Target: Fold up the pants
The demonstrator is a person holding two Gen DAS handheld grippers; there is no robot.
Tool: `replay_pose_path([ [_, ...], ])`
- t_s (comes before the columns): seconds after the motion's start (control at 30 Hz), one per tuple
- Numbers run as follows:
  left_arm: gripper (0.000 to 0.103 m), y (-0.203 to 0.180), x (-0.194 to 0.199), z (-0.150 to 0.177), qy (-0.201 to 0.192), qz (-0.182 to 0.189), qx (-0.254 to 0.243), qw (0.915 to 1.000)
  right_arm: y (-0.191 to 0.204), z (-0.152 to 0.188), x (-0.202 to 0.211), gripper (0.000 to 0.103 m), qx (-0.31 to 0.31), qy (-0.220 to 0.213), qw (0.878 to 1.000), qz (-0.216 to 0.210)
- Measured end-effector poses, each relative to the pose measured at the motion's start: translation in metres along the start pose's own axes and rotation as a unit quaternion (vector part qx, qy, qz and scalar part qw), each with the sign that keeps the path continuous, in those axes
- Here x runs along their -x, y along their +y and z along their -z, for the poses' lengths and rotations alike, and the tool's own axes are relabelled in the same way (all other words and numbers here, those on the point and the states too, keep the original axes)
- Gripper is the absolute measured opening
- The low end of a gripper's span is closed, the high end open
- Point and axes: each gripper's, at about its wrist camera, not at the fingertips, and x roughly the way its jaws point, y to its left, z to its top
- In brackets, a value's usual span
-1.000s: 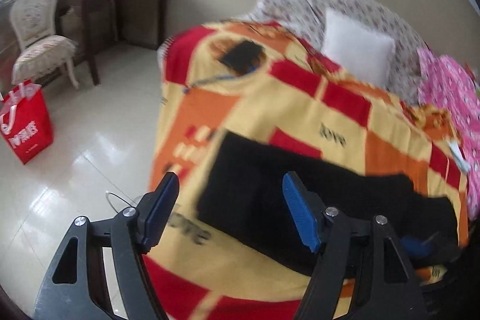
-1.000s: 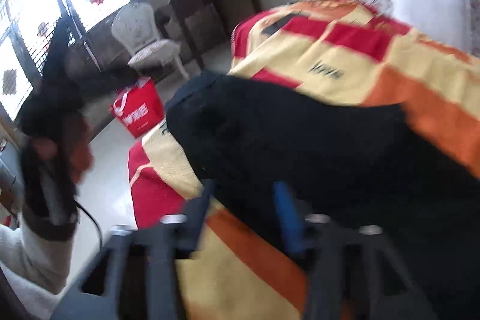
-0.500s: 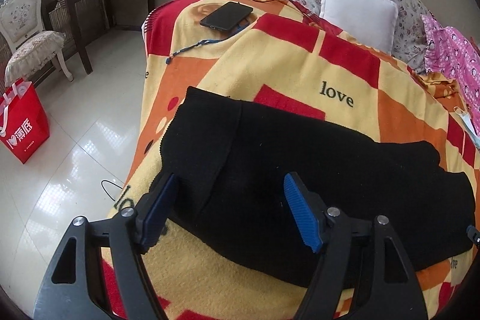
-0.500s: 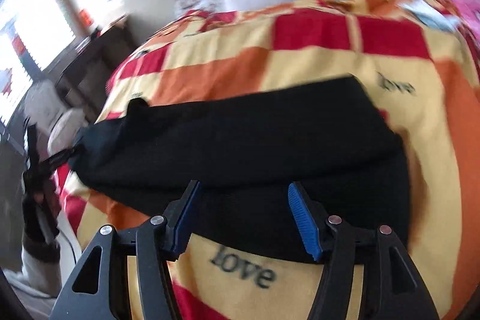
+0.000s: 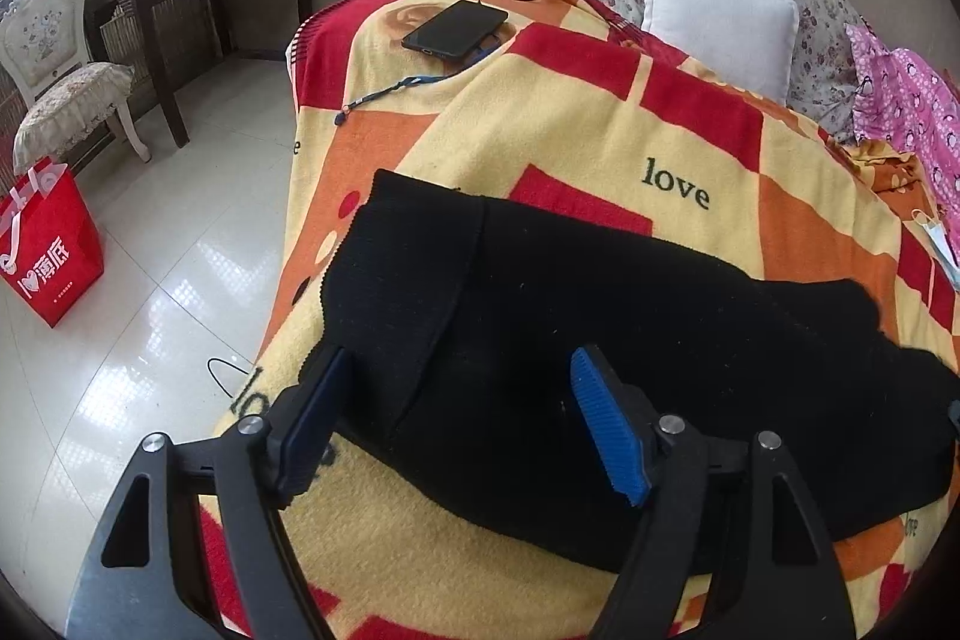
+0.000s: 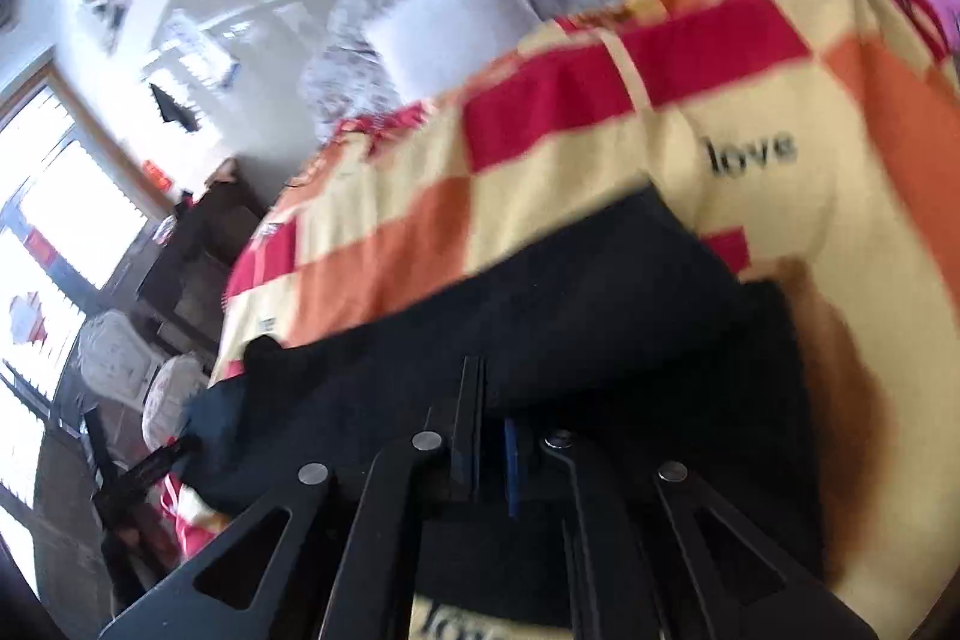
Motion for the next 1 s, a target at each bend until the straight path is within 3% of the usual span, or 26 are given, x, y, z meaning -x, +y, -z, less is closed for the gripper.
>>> replay_pose_path([
  [0.17, 0.075, 0.005, 0.006, 0.000, -0.002, 0.005, 0.003, 1.0000, 0.018, 0.012, 0.058, 0.004, 0.053, -0.010, 0.998, 0.010],
  [0.2, 0.075, 0.005, 0.005, 0.001, -0.002, 0.005, 0.004, 1.0000, 0.016, 0.018, 0.058, 0.005, 0.057, 0.001, 0.998, 0.019],
  [0.27, 0.075, 0.005, 0.003, 0.003, 0.000, 0.001, -0.001, 1.0000, 0.008, 0.024, 0.042, 0.018, 0.057, 0.031, 0.997, 0.045],
  [0.3, 0.075, 0.005, 0.003, 0.004, 0.002, -0.001, -0.003, 1.0000, -0.002, 0.028, 0.028, 0.020, 0.048, 0.052, 0.995, 0.075],
  [0.37, 0.075, 0.007, 0.005, 0.005, 0.002, 0.000, -0.002, 1.0000, -0.010, 0.029, 0.022, 0.022, 0.041, 0.068, 0.993, 0.083],
  [0.43, 0.075, 0.011, 0.010, 0.004, 0.000, -0.004, -0.003, 1.0000, -0.007, 0.026, 0.036, 0.031, 0.053, 0.049, 0.992, 0.108],
  [0.53, 0.075, 0.017, 0.017, 0.002, -0.008, -0.011, 0.000, 0.9999, -0.001, 0.014, 0.063, 0.034, 0.072, 0.011, 0.985, 0.156],
  [0.6, 0.075, 0.023, 0.024, 0.000, -0.017, -0.016, 0.004, 0.9997, 0.006, 0.005, 0.077, 0.039, 0.072, -0.015, 0.985, 0.157],
  [0.67, 0.075, 0.031, 0.029, -0.002, -0.023, -0.018, 0.017, 0.9994, 0.028, -0.002, 0.075, 0.044, 0.091, -0.017, 0.989, 0.113],
  [0.77, 0.075, 0.043, 0.031, -0.005, -0.027, -0.024, 0.033, 0.9988, 0.072, 0.001, 0.043, 0.047, 0.137, 0.020, 0.990, 0.029],
  [0.87, 0.075, 0.050, 0.028, -0.006, -0.021, -0.029, 0.040, 0.9986, 0.123, 0.016, 0.003, 0.050, 0.197, 0.062, 0.978, -0.035],
  [0.93, 0.075, 0.051, 0.024, -0.006, -0.017, -0.031, 0.039, 0.9986, 0.165, 0.033, -0.027, 0.050, 0.236, 0.095, 0.963, -0.087],
  [1.0, 0.075, 0.048, 0.022, -0.006, -0.016, -0.029, 0.031, 0.9989, 0.193, 0.044, -0.048, 0.050, 0.261, 0.099, 0.956, -0.088],
])
